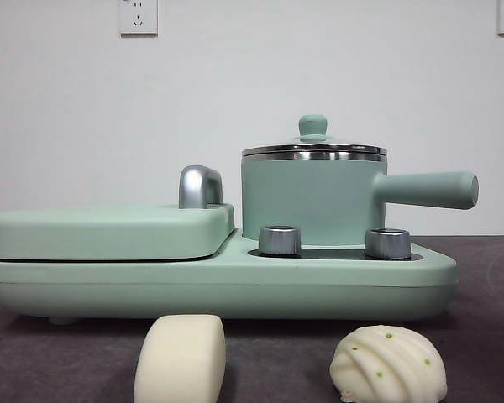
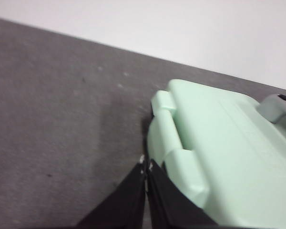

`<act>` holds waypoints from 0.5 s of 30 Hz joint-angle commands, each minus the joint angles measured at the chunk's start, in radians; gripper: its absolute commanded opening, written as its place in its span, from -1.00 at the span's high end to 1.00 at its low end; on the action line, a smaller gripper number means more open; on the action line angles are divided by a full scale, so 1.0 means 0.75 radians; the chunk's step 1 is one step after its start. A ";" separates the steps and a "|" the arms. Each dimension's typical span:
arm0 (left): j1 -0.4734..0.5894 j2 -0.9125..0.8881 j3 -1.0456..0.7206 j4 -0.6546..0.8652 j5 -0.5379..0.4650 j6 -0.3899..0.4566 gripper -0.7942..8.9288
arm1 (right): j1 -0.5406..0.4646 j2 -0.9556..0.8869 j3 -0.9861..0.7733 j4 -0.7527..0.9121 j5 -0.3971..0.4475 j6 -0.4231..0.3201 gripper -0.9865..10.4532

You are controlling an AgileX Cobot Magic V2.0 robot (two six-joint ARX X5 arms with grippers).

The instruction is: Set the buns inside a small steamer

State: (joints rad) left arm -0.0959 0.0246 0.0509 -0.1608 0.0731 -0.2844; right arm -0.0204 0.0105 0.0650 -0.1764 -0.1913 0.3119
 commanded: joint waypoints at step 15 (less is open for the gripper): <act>-0.041 0.646 0.737 -0.257 0.176 -0.084 0.82 | -0.001 0.419 0.825 -0.544 -0.169 0.125 0.80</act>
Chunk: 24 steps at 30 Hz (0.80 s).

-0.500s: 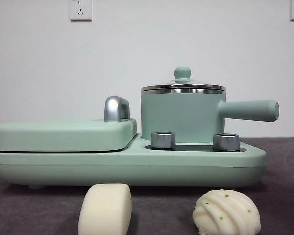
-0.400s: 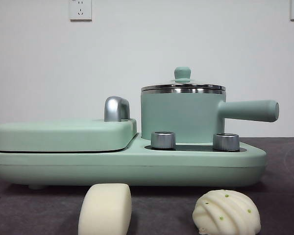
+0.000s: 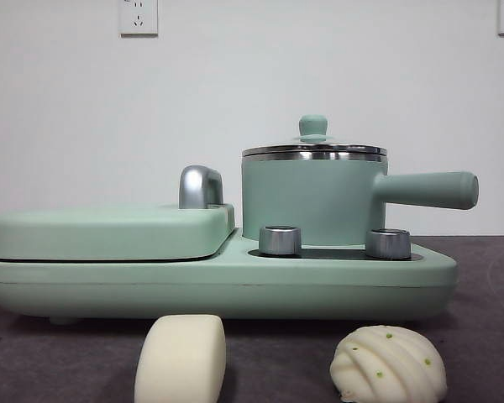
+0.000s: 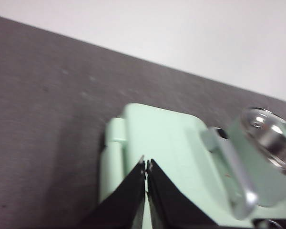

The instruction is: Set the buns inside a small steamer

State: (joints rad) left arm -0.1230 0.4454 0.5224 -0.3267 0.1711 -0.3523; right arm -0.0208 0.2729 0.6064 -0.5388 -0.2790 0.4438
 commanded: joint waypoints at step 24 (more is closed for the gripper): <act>-0.070 0.680 0.826 -0.746 0.342 0.486 0.81 | -0.001 0.575 0.655 -0.733 -0.232 -0.614 0.80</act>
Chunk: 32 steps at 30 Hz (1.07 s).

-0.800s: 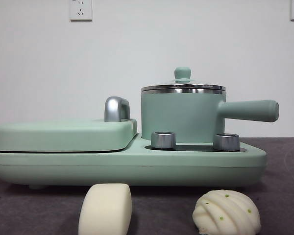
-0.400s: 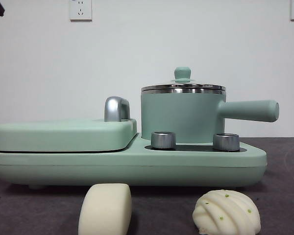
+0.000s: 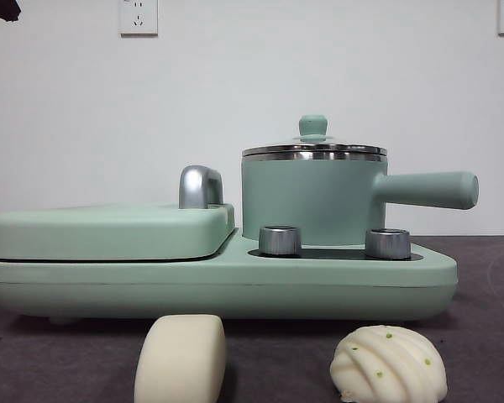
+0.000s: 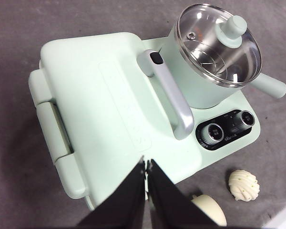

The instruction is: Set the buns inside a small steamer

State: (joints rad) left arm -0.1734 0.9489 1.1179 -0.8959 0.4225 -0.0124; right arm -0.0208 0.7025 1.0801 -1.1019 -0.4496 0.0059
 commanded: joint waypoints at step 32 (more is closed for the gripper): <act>-0.220 0.629 0.545 0.032 0.006 0.092 -0.32 | -0.001 0.003 0.023 0.040 -0.033 -0.024 0.00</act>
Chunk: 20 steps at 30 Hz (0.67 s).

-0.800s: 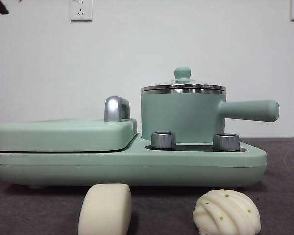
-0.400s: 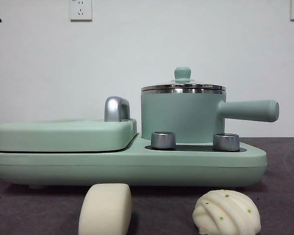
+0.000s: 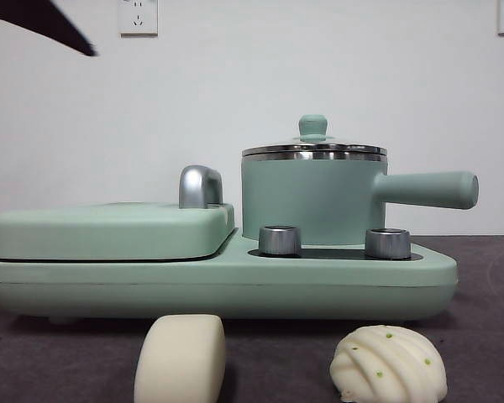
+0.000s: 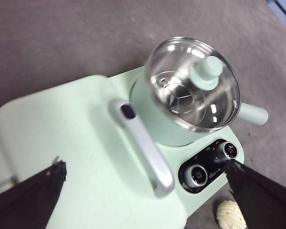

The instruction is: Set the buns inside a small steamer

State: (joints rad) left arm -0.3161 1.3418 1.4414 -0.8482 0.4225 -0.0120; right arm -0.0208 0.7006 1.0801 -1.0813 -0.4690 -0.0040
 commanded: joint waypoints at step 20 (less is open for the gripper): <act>-0.425 0.948 1.056 -0.318 -0.249 0.329 -0.31 | -0.001 0.006 0.023 0.150 -0.248 -0.051 0.00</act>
State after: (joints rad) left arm -0.6224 2.0201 2.1994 -1.0836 0.2481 0.2020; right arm -0.0208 0.7006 1.0801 -0.9783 -0.6518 -0.0280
